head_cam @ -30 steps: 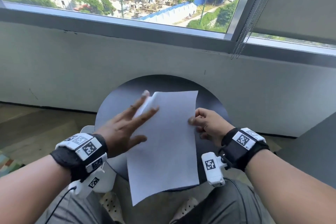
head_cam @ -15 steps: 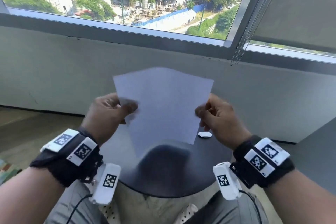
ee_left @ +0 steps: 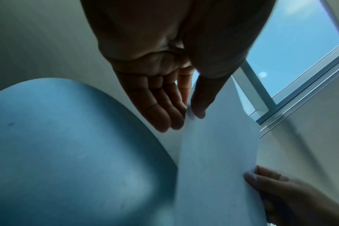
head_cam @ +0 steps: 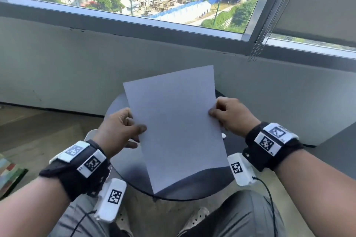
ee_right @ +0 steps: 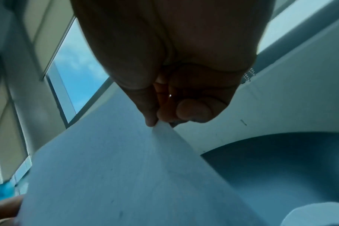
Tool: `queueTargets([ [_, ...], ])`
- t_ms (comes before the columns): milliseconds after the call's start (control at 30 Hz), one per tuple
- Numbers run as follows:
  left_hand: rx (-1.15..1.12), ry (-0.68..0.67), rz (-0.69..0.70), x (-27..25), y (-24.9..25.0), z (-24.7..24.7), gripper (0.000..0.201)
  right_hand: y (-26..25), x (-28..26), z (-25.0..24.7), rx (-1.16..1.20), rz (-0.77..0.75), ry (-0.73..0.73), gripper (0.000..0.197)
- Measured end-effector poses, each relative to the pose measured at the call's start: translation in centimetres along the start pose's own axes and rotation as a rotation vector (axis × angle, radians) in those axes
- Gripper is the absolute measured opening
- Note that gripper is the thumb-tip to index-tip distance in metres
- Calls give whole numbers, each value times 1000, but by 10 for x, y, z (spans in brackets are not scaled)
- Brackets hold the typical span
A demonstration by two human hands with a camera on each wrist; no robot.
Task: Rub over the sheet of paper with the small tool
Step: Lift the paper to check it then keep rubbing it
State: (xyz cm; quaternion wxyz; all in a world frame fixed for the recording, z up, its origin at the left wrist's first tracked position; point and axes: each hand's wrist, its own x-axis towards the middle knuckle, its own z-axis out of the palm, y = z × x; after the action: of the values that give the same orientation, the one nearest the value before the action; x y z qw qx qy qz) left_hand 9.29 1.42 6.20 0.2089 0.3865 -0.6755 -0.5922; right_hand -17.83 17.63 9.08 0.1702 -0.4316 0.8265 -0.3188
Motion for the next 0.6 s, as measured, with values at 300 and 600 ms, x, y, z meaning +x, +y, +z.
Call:
queueTargets([
  [300, 514, 130, -119, -15, -64, 16, 38, 20, 23, 61, -588, 17, -365, 14],
  [600, 1262, -358, 274, -12, -81, 21, 52, 67, 31, 49, -741, 72, -377, 39],
])
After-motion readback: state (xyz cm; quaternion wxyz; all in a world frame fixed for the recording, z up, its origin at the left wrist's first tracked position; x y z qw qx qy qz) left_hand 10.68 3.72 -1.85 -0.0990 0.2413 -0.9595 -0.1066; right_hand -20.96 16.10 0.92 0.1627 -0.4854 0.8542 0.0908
